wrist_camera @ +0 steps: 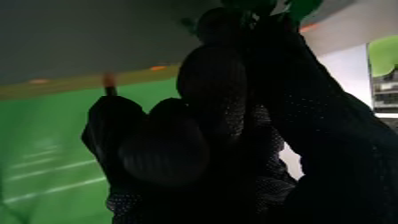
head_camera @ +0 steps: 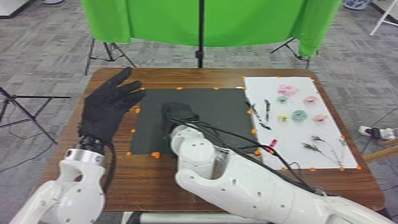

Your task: Arrange flowers

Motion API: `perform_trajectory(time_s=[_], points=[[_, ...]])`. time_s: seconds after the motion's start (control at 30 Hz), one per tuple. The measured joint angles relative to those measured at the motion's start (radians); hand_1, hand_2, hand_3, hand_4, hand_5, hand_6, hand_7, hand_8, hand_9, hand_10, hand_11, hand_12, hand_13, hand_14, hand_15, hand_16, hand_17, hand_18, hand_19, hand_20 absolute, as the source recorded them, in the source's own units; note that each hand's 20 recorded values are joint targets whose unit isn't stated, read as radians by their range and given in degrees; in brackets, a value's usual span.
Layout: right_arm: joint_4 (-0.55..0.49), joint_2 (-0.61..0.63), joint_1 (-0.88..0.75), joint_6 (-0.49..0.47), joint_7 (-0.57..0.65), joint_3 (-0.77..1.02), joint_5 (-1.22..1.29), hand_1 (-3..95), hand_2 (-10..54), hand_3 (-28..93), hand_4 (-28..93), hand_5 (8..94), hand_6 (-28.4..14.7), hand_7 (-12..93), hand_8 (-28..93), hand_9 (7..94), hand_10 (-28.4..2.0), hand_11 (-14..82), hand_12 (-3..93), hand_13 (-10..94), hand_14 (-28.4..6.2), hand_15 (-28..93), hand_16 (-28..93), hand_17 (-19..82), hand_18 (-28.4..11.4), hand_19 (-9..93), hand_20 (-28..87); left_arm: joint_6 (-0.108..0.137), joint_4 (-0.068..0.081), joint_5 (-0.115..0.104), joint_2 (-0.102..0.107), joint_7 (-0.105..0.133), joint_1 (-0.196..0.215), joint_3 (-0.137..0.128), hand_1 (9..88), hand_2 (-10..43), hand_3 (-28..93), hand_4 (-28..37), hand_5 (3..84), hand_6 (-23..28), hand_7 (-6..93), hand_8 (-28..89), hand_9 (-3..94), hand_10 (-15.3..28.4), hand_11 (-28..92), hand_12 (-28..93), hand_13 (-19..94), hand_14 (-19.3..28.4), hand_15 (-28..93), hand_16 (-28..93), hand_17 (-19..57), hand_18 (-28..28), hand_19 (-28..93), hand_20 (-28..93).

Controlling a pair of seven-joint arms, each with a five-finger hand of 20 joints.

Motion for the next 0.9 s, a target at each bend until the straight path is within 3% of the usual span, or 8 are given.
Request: perform_trajectory(time_s=[0.17, 0.27, 0.43, 0.9], points=[[0.002, 0.016, 0.034, 0.024, 0.025, -0.091, 0.042, 50.9, -9.5, 71, -28, 89.6, -3.5, 33, 9, 87.7, -11.4, 61.5, 21.9, 86, -8.9, 79, 18, 56, -22.3, 93, 64, -0.019, 0.017, 0.000, 0.002, 0.002, -0.030, 0.013, 26.4, 8.2, 79, -22.6, 39.1, 9.6, 14.0, -10, 38.3, 21.1, 26, 11, 29, 28.4, 56, -10, -7.8, 24.9, 57, 10], [0.006, 0.024, 0.075, 0.087, 0.040, -0.153, 0.093, 48.8, -9.5, 70, -28, 91.1, -1.4, 26, 6, 88.1, -11.3, 60.6, 21.9, 86, -9.2, 78, 18, 56, -22.1, 93, 63, -0.026, 0.026, 0.000, 0.008, 0.014, -0.050, 0.027, 26.5, 8.2, 79, -22.5, 39.1, 9.5, 14.1, -10, 38.3, 21.2, 26, 11, 29, 28.4, 56, -10, -7.8, 24.9, 57, 10], [0.015, 0.027, 0.138, 0.188, 0.057, -0.211, 0.138, 47.3, -6.4, 67, -28, 92.0, 0.6, 17, 3, 90.6, -10.8, 54.7, 21.1, 87, -9.2, 76, 18, 56, -22.0, 93, 62, -0.027, 0.031, -0.001, 0.020, 0.033, -0.070, 0.040, 26.5, 8.2, 79, -22.5, 39.1, 9.6, 14.1, -11, 38.3, 21.2, 26, 11, 29, 28.4, 56, -10, -7.8, 24.9, 57, 10], [0.034, 0.013, 0.130, 0.101, 0.055, -0.125, 0.119, 44.7, -8.4, 67, -28, 92.5, 0.6, 15, 1, 92.5, -10.8, 50.1, 21.3, 86, -10.1, 74, 18, 54, -23.1, 93, 61, -0.044, 0.047, 0.008, -0.003, 0.014, -0.107, 0.037, 26.6, 8.3, 79, -22.4, 39.1, 9.7, 14.1, -10, 38.1, 21.1, 26, 11, 29, 28.4, 56, -10, -7.8, 24.8, 57, 10]])
